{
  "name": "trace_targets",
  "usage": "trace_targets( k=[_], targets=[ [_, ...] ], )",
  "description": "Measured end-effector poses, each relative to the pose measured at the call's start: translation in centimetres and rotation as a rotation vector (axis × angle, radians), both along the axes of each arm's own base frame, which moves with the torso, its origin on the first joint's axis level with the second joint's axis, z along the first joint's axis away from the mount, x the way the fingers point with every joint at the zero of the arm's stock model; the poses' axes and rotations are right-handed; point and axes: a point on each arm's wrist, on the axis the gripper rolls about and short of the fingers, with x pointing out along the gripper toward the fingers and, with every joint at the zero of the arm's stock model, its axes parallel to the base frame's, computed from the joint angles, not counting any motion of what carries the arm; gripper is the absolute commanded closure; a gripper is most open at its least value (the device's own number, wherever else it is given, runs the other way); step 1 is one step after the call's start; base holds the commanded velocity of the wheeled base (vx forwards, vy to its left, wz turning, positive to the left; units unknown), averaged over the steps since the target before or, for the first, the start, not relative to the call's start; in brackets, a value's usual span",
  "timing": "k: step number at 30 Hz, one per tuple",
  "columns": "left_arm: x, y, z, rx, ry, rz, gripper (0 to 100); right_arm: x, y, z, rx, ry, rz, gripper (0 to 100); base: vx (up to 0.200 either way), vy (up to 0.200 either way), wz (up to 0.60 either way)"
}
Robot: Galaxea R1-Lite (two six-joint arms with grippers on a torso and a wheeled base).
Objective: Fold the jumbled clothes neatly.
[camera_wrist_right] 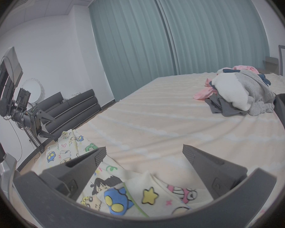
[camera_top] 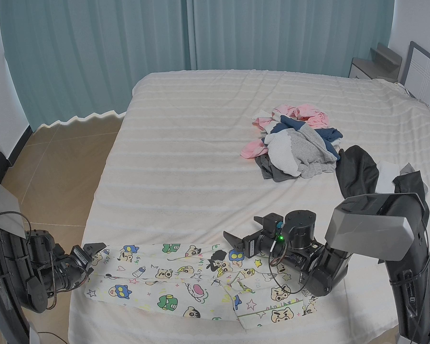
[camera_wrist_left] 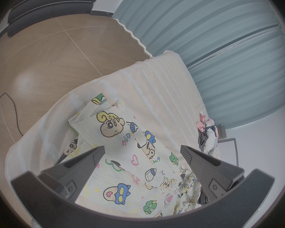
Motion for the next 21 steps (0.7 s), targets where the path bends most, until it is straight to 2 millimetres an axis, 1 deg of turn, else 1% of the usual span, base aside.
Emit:
trace_targets(
  k=[2,5,11,15,18,21],
  targets=[
    [0.0,0.0,0.0,0.0,0.0,0.0,0,0.2,-0.7,0.5,-0.01,0.032,0.005,0,0.0,0.0,0.0],
    [0.0,0.0,0.0,0.0,0.0,0.0,0,0.2,-2.0,1.1,-0.016,0.125,0.017,0,0.0,0.0,0.0],
    [0.0,0.0,0.0,0.0,0.0,-0.001,0,-0.2,-4.5,2.6,0.002,0.378,0.033,0,0.0,0.0,0.0],
    [0.0,0.0,0.0,0.0,0.0,0.0,0,-0.2,-6.2,3.7,0.025,0.514,0.014,0,0.0,0.0,0.0],
    [0.0,0.0,0.0,0.0,0.0,0.0,0,0.2,-7.6,4.6,0.048,0.58,-0.017,0,0.0,0.0,0.0],
    [0.0,0.0,0.0,0.0,0.001,-0.001,0,0.6,-8.4,5.3,0.068,0.6,-0.035,0,0.0,0.0,0.0]
  ],
)
